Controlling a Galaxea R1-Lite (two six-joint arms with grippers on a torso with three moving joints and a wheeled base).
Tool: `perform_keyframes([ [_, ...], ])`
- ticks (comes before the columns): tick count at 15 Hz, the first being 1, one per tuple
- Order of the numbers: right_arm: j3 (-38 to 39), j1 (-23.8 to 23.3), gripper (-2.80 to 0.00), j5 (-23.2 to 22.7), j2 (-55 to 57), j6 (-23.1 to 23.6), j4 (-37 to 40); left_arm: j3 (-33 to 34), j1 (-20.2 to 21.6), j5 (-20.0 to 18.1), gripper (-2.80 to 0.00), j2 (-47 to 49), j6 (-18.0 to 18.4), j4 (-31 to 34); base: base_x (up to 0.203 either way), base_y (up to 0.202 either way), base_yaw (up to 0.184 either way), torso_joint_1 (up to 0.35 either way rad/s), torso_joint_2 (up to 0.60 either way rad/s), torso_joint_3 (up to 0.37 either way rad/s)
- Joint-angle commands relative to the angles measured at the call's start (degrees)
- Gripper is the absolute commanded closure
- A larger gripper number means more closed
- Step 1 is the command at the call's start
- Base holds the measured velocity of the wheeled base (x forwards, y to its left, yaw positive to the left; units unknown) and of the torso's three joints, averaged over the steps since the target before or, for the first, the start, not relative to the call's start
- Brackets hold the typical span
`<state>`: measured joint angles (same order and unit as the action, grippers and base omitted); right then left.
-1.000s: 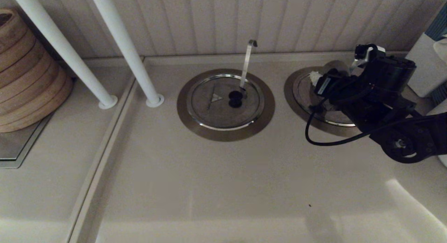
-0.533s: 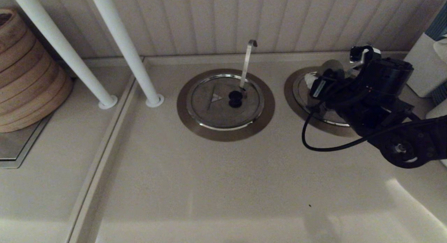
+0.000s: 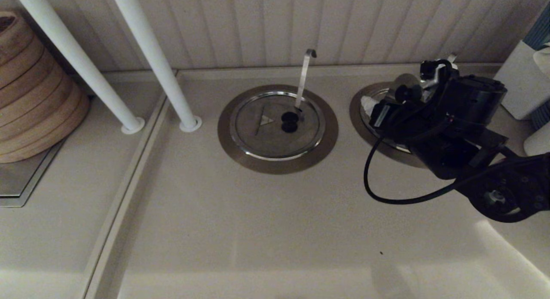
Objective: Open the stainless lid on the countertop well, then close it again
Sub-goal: Open the lid, then stir with a spoon
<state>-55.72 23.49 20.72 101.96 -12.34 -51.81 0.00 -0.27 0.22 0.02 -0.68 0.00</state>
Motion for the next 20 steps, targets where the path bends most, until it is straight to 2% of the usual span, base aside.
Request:
perform_keyframes([
  [1,1.10,2.02,-2.80,0.11,-0.88,-0.06,-0.29,0.00,0.00,0.04,0.00,0.06,-0.03,0.00,0.000,0.000,0.000,0.000,0.00,0.000],
  [13,4.93,10.54,-2.80,0.15,-3.64,-1.28,-0.05,0.00,0.00,0.04,0.00,0.06,-0.03,0.00,0.000,0.000,0.000,0.000,0.00,0.000],
  [18,4.40,11.09,-2.80,0.11,-11.85,-0.09,1.84,0.00,0.00,-0.04,0.00,0.06,-0.03,0.00,0.000,0.000,0.000,0.000,0.00,0.000],
  [20,2.78,7.79,-2.80,0.08,-16.11,2.80,3.52,0.00,0.00,0.04,0.00,0.06,-0.03,0.00,0.000,0.000,0.000,0.000,0.00,0.000],
])
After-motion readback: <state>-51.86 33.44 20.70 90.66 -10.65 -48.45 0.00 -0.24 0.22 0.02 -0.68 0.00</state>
